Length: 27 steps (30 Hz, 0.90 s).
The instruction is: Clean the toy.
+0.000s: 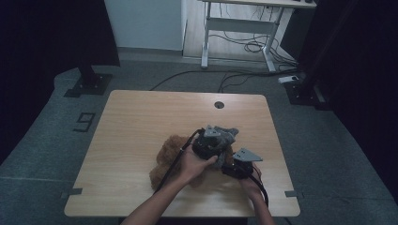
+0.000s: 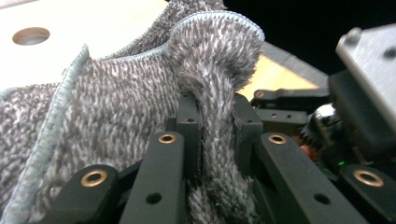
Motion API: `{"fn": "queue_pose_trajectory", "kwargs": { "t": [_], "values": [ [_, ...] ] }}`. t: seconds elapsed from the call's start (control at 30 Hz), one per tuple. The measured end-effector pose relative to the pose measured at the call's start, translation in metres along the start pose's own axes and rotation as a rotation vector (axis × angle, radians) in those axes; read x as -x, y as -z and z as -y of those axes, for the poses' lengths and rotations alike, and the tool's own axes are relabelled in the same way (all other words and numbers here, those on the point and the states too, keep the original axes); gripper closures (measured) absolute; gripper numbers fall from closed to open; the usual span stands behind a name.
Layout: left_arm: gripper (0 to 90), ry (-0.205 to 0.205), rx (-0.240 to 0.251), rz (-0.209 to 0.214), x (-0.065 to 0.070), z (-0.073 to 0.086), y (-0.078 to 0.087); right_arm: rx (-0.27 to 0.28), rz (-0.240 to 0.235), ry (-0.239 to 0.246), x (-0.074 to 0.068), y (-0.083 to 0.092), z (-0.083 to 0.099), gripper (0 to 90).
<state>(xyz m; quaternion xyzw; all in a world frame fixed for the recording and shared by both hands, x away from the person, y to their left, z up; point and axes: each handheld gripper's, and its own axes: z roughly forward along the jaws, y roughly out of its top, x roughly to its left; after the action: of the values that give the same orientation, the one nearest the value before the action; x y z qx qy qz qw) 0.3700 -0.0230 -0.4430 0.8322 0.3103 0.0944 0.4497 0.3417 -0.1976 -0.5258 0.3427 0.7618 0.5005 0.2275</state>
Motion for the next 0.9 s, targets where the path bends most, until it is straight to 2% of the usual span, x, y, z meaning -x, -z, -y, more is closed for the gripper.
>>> {"fn": "queue_pose_trajectory", "kwargs": {
  "t": [0.13, 0.3, 0.43, 0.53, 0.7, 0.9],
  "values": [
    [78.3, -0.012, 0.001, -0.023, -0.003, 0.006, 0.006, -0.002, -0.002, 0.006, -0.001, 0.000, 0.000, 43.0],
    [78.5, -0.025, -0.010, -0.062, -0.009, 0.015, 0.019, -0.006, -0.015, -0.015, 0.000, 0.000, 0.001, 42.9],
    [78.2, -0.082, -0.043, -0.150, -0.015, 0.023, 0.032, -0.004, -0.020, -0.026, 0.002, 0.001, 0.002, 42.9],
    [78.2, -0.042, -0.024, -0.148, -0.029, 0.032, 0.046, -0.005, -0.026, -0.026, 0.002, 0.002, 0.003, 42.8],
    [78.1, -0.007, 0.008, -0.179, -0.047, 0.042, 0.073, -0.003, -0.029, -0.037, 0.003, 0.001, 0.003, 42.8],
    [78.2, 0.049, 0.037, -0.177, -0.066, 0.061, 0.094, 0.001, -0.032, -0.035, 0.002, 0.001, 0.004, 42.4]
  ]
}}
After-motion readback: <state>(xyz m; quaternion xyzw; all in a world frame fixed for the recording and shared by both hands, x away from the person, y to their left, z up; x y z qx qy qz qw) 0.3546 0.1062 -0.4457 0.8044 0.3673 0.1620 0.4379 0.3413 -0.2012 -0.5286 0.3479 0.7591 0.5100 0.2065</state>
